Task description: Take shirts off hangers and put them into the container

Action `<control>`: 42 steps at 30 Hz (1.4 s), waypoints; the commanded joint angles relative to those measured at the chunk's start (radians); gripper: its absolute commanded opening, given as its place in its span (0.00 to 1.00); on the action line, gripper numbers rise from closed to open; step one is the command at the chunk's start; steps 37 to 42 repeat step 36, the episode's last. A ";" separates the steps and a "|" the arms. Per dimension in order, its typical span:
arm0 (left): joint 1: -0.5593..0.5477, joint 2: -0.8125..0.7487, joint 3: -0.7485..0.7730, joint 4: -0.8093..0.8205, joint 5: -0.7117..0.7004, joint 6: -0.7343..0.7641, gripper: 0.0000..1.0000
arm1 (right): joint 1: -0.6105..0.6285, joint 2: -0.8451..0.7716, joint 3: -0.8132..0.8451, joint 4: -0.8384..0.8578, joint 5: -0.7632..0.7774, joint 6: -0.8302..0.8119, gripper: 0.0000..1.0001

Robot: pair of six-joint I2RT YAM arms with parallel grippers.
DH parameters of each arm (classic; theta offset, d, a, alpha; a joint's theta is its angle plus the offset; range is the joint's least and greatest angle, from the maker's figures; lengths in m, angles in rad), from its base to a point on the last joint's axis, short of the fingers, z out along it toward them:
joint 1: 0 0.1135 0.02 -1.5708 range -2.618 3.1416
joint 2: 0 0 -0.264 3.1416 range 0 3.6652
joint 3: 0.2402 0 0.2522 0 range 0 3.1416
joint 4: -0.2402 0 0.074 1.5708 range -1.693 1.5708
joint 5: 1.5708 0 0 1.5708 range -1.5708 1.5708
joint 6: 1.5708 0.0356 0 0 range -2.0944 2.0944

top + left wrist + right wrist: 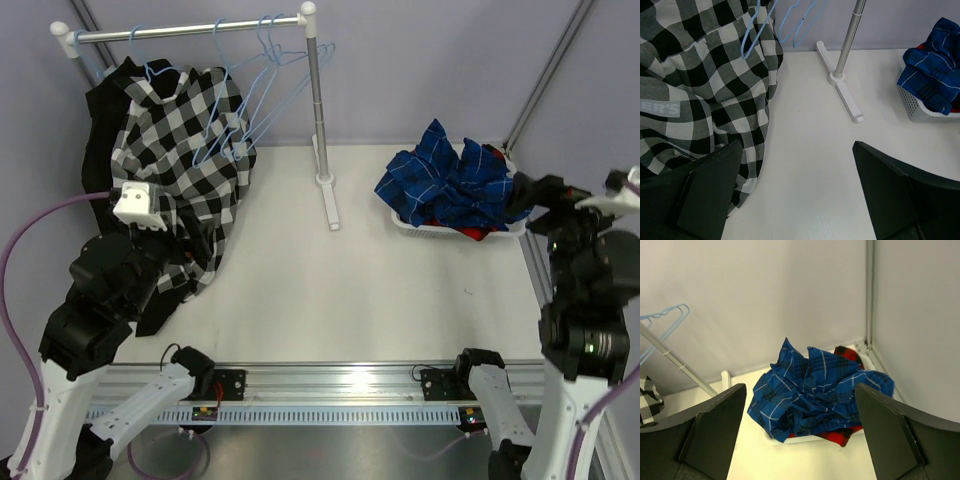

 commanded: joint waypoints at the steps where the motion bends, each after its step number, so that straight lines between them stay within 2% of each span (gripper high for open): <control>1: 0.002 -0.032 0.034 0.024 -0.054 0.030 0.99 | 0.026 -0.150 -0.099 0.018 0.086 -0.047 0.99; 6: 0.002 -0.080 0.021 -0.016 -0.111 0.050 0.99 | 0.111 -0.295 -0.175 -0.028 0.091 -0.041 0.99; 15: 0.002 -0.146 -0.038 -0.060 -0.117 0.020 0.99 | 0.178 -0.402 -0.200 -0.073 0.082 -0.091 1.00; 42: 0.002 -0.106 -0.006 -0.084 -0.056 0.018 0.99 | 0.197 -0.433 -0.157 -0.088 0.112 -0.101 1.00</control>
